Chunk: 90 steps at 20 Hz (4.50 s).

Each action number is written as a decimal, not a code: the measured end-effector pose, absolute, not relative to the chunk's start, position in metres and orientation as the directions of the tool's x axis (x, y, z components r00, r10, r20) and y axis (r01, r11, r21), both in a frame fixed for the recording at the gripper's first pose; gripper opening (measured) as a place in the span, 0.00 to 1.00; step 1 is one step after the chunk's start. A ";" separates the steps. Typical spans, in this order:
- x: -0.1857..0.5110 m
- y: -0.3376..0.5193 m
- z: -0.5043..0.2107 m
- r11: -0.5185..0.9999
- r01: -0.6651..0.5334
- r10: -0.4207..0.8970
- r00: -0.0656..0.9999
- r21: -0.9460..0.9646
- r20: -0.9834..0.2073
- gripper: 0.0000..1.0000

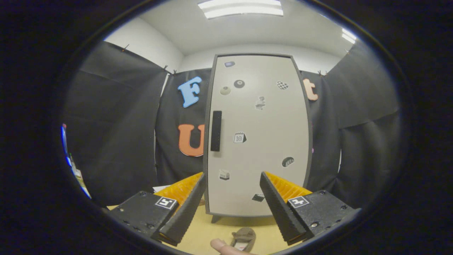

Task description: Open the shoe cabinet door, grab the shoes and put them into the shoe cabinet, then close the shoe cabinet door.

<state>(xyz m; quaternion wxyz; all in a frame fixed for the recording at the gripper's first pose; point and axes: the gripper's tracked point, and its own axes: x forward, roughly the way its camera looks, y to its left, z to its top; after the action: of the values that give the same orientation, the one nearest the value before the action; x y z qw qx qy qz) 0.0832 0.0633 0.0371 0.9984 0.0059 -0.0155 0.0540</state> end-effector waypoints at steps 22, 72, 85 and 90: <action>0.287 0.133 0.083 0.996 -0.082 0.085 0.989 0.026 -0.123 0.77; 0.200 0.101 0.081 0.831 -0.554 0.555 0.822 0.048 -0.123 0.29; 0.196 0.074 0.084 0.886 -0.464 0.464 0.882 0.025 -0.079 0.28; 0.200 0.047 0.087 0.938 -0.346 0.347 0.934 0.031 -0.079 0.28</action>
<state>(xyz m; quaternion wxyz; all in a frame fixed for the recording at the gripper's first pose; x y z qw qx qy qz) 0.1999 0.0469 0.0869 0.9834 0.0080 0.0418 0.1763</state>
